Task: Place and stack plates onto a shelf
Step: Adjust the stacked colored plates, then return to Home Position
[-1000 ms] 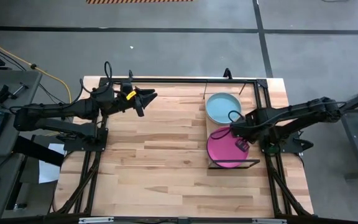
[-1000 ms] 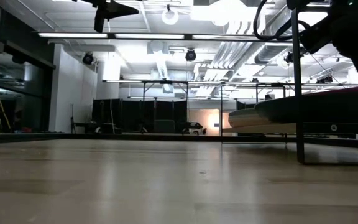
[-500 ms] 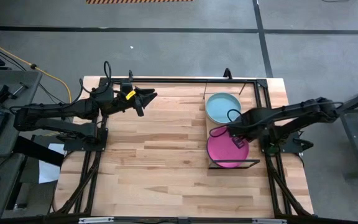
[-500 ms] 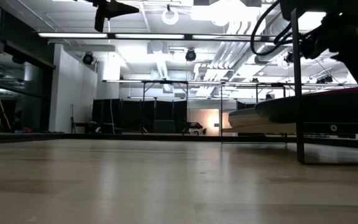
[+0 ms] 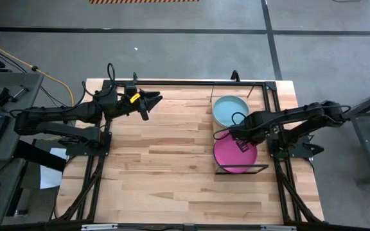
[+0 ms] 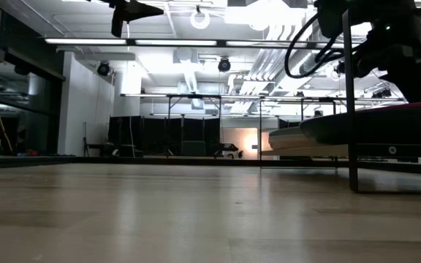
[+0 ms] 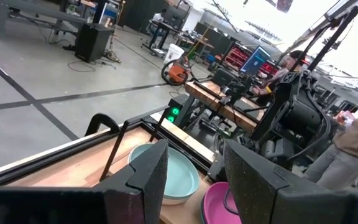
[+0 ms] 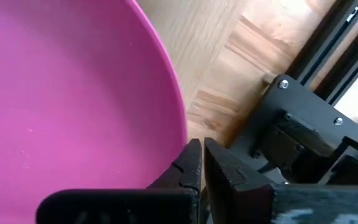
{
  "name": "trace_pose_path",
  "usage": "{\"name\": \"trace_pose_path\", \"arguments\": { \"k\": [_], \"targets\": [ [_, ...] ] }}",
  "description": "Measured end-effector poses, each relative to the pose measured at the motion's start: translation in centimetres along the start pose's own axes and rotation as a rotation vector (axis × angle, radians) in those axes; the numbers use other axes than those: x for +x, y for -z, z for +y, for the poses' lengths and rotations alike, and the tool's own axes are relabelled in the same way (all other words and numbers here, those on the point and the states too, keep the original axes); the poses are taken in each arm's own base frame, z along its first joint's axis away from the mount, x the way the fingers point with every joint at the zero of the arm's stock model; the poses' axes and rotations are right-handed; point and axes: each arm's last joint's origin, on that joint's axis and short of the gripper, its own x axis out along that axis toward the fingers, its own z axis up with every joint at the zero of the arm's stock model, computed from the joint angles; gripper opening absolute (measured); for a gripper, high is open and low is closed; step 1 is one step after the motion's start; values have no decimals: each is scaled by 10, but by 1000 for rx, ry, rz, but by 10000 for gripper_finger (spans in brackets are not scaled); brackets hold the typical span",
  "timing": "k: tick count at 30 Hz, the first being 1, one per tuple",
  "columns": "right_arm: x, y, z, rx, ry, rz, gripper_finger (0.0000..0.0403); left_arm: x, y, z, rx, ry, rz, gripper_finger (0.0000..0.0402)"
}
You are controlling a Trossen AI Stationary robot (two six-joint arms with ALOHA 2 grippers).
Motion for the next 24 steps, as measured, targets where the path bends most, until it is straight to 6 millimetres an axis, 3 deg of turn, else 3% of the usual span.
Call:
{"name": "trace_pose_path", "arguments": {
  "k": [15,20,24],
  "targets": [
    [4,-3,5,1,13,-6,0,0,0,0,33,-1,0,145],
    [-3,7,-11,-23,112,-32,0,-1,0,0,45,1,2,145],
    [-15,20,-27,-58,56,-126,0,-4,-1,0,74,8,16,145]
  ]
}}
